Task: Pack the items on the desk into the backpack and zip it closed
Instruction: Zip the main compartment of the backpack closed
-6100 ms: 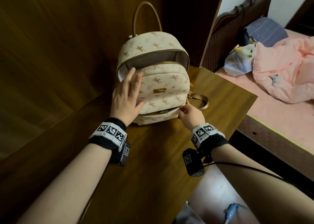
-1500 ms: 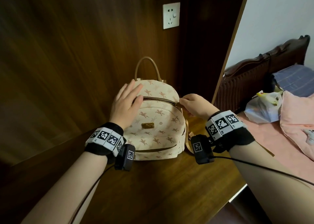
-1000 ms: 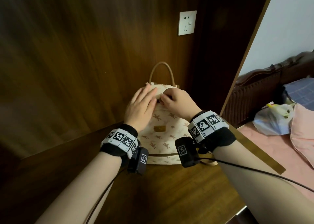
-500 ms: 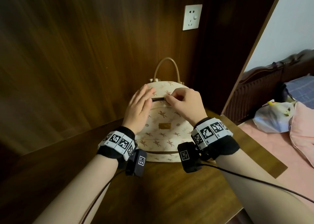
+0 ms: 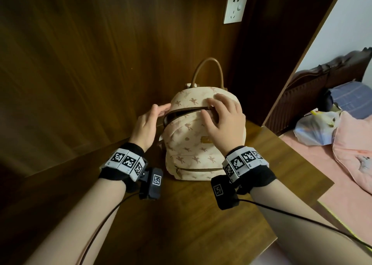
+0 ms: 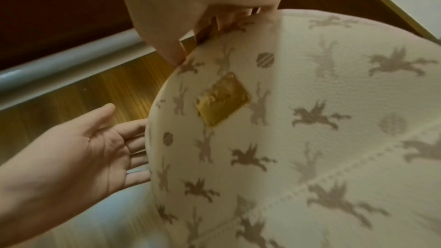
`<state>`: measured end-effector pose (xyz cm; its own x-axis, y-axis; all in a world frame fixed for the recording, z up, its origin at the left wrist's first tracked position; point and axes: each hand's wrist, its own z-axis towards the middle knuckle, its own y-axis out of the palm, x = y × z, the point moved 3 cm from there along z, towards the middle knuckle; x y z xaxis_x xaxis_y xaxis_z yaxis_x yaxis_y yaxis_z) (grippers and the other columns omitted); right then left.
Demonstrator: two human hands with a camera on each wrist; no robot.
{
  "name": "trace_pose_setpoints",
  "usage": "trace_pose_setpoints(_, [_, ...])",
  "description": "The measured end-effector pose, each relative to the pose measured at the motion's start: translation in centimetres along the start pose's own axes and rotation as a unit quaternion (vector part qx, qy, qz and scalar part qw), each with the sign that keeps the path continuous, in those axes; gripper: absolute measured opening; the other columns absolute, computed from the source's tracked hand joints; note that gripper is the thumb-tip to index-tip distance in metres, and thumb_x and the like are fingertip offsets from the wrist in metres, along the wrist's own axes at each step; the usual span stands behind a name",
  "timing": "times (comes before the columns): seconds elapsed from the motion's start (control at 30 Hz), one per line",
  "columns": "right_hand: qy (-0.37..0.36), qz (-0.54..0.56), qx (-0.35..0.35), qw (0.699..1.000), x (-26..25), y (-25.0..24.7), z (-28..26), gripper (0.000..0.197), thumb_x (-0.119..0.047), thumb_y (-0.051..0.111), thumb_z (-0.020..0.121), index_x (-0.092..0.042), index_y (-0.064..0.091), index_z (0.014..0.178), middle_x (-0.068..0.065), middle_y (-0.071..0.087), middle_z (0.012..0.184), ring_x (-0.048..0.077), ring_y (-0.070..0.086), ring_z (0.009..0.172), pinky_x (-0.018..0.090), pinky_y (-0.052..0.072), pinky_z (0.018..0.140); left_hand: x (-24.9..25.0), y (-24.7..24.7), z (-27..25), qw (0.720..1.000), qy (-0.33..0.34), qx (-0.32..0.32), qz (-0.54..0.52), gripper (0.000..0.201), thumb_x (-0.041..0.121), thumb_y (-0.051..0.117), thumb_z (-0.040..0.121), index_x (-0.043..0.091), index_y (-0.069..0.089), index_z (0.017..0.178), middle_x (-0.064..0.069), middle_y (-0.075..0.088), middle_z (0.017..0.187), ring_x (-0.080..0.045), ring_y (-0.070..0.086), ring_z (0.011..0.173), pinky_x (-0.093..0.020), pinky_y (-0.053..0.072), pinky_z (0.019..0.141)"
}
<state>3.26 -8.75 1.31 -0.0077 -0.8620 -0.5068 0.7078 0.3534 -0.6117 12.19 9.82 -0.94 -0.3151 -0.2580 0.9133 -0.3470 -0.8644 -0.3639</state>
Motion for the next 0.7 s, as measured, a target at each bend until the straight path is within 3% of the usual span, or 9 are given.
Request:
trace_pose_setpoints(0.13, [-0.009,-0.056,0.003,0.998,0.0,0.6,-0.8,0.033,-0.042,0.046,0.093,-0.029,0.058,0.120,-0.006,0.052,0.134,0.018,0.041,0.127,0.042,0.033,0.102,-1.9,-0.9,-0.7,0.999,-0.036,-0.005,-0.021,0.055,0.040,0.009,0.104,0.023,0.053,0.134,0.004,0.052,0.139,-0.003,0.047,0.122,-0.006,0.031,0.087])
trace_pose_setpoints(0.3, [-0.016,-0.079,0.012,0.997,0.0,0.9,-1.1,0.036,-0.042,0.042,0.094,-0.028,0.055,0.124,-0.006,0.051,0.137,0.018,0.041,0.129,0.042,0.032,0.103,-5.0,-0.9,-1.6,0.994,-0.090,-0.030,-0.051,0.054,0.042,0.010,0.104,0.024,0.049,0.136,0.002,0.050,0.141,-0.007,0.044,0.126,-0.028,0.029,0.102])
trace_pose_setpoints(0.43, [-0.016,-0.080,0.005,0.997,0.1,0.8,-1.5,0.039,-0.041,0.035,0.096,-0.027,0.051,0.129,-0.007,0.047,0.141,0.016,0.037,0.133,0.042,0.030,0.107,-7.5,-0.9,-2.0,0.987,-0.140,-0.036,-0.068,0.054,0.049,0.007,0.102,0.033,0.050,0.131,0.004,0.050,0.141,-0.015,0.045,0.129,-0.034,0.027,0.106])
trace_pose_setpoints(0.63, [-0.019,-0.076,0.023,0.997,0.0,0.6,-1.8,0.043,-0.036,0.029,0.096,-0.022,0.053,0.129,-0.005,0.050,0.139,0.015,0.040,0.132,0.035,0.027,0.106,-8.8,-0.9,-1.9,0.978,-0.170,-0.028,-0.120,0.063,0.053,0.006,0.100,0.025,0.047,0.138,0.002,0.051,0.140,-0.017,0.046,0.128,-0.040,0.027,0.108])
trace_pose_setpoints(0.7, [-0.021,-0.076,0.034,0.996,0.1,0.7,-1.9,0.043,-0.035,0.029,0.096,-0.021,0.054,0.129,-0.005,0.051,0.138,0.015,0.040,0.131,0.034,0.027,0.106,-9.5,-0.8,-1.9,0.972,-0.191,-0.033,-0.130,0.068,0.062,0.008,0.096,0.025,0.047,0.139,0.001,0.049,0.142,-0.017,0.044,0.131,-0.041,0.027,0.109])
